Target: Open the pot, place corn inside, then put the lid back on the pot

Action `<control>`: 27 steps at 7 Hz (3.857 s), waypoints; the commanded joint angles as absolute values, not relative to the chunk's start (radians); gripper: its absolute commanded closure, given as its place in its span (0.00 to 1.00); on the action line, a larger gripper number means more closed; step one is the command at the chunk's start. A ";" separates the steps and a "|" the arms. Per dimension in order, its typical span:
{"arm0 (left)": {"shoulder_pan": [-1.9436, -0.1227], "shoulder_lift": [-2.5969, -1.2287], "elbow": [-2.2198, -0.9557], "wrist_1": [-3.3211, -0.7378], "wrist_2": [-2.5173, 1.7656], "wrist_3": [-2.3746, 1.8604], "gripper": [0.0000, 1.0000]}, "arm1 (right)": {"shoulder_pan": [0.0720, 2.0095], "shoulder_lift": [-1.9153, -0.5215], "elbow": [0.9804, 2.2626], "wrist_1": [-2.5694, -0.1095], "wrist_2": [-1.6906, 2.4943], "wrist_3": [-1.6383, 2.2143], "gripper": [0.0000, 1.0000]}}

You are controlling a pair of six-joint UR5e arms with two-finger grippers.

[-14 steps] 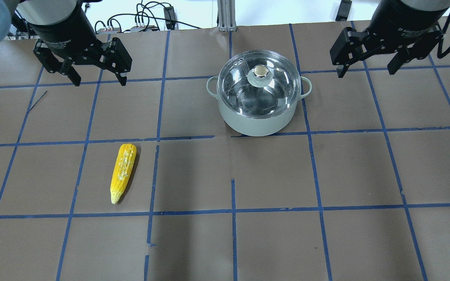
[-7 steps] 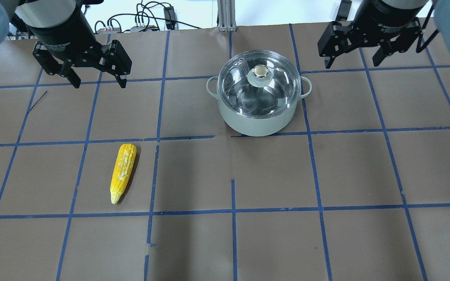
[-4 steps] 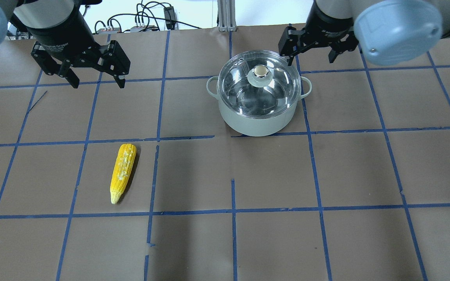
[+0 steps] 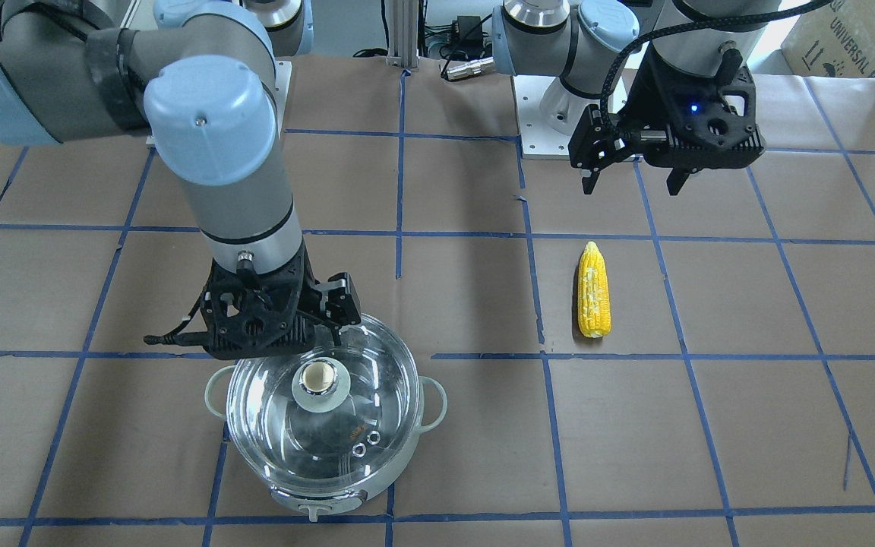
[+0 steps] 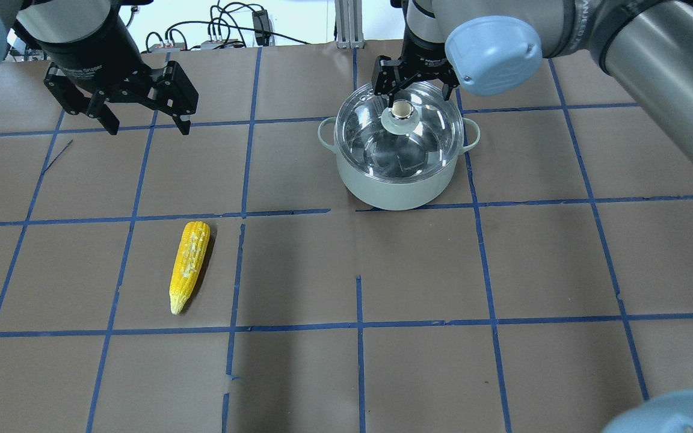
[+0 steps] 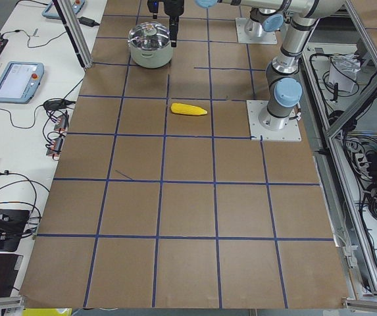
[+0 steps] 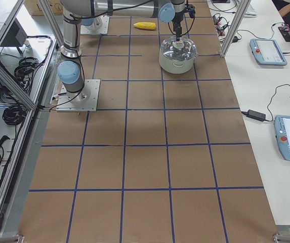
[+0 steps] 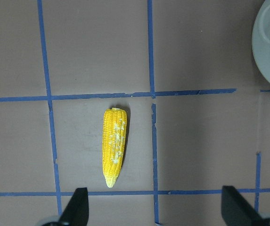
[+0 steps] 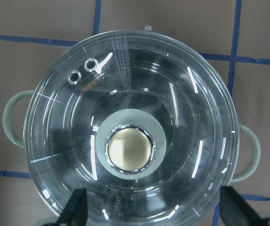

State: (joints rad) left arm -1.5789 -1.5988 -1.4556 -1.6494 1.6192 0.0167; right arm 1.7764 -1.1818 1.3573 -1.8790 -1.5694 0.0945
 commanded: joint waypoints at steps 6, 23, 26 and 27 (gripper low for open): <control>-1.578 -1.603 -1.456 -1.649 1.620 0.017 0.00 | 1.793 -1.055 1.285 -1.902 -1.568 0.077 0.01; -1.369 -1.698 -1.739 -1.507 1.605 0.378 0.00 | 1.683 -1.136 1.048 -1.616 -1.598 -0.004 0.76; -1.373 -1.767 -1.944 -1.240 1.605 0.396 0.00 | 1.634 -1.334 1.061 -1.371 -1.597 -0.080 0.76; -1.370 -1.784 -2.045 -1.057 1.605 0.397 0.00 | 1.634 -1.398 1.075 -1.289 -1.597 -0.078 0.76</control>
